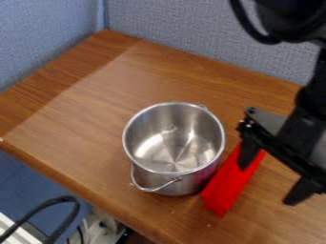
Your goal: Put the red object in the metal pot
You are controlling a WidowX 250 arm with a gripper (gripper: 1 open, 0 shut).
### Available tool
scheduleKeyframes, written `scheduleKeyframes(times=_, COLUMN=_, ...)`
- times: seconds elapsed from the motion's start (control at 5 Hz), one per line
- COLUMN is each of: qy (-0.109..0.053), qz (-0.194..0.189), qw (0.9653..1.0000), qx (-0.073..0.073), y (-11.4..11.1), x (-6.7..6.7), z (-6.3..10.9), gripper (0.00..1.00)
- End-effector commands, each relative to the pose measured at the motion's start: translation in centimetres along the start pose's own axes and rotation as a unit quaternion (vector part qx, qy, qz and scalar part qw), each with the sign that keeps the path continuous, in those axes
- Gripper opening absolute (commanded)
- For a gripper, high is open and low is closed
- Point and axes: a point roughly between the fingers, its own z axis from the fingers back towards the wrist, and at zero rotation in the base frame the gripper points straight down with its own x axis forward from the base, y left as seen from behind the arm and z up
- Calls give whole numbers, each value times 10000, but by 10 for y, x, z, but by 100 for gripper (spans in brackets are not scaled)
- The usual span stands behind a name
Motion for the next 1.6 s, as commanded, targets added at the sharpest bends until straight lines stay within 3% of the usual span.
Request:
scheduleKeyframes(times=0.0, qy=-366, qz=-255, qw=9990, qx=-29, y=13, x=-5, z=6, gripper=100)
scheduleKeyframes(times=0.2, qy=-531, qz=-559, qw=9970, qx=-15, y=11, x=-7, z=-5, gripper=100)
scheduleKeyframes(times=0.4, qy=-603, qz=-310, qw=9977, qx=78, y=24, x=-10, z=-17, gripper=100)
scheduleKeyframes(times=0.6, qy=-667, qz=-8, qw=9977, qx=69, y=40, x=-12, z=-28, gripper=100)
scheduleKeyframes(times=0.8, qy=-624, qz=156, qw=9978, qx=186, y=46, x=-13, z=-26, gripper=0)
scheduleKeyframes(times=1.0, qy=-595, qz=401, qw=9973, qx=170, y=49, x=-14, z=-27, gripper=100)
scheduleKeyframes(times=1.2, qy=-552, qz=613, qw=9965, qx=117, y=55, x=-14, z=-32, gripper=100)
scheduleKeyframes(times=1.4, qy=-530, qz=789, qw=9954, qx=153, y=66, x=-13, z=-29, gripper=100)
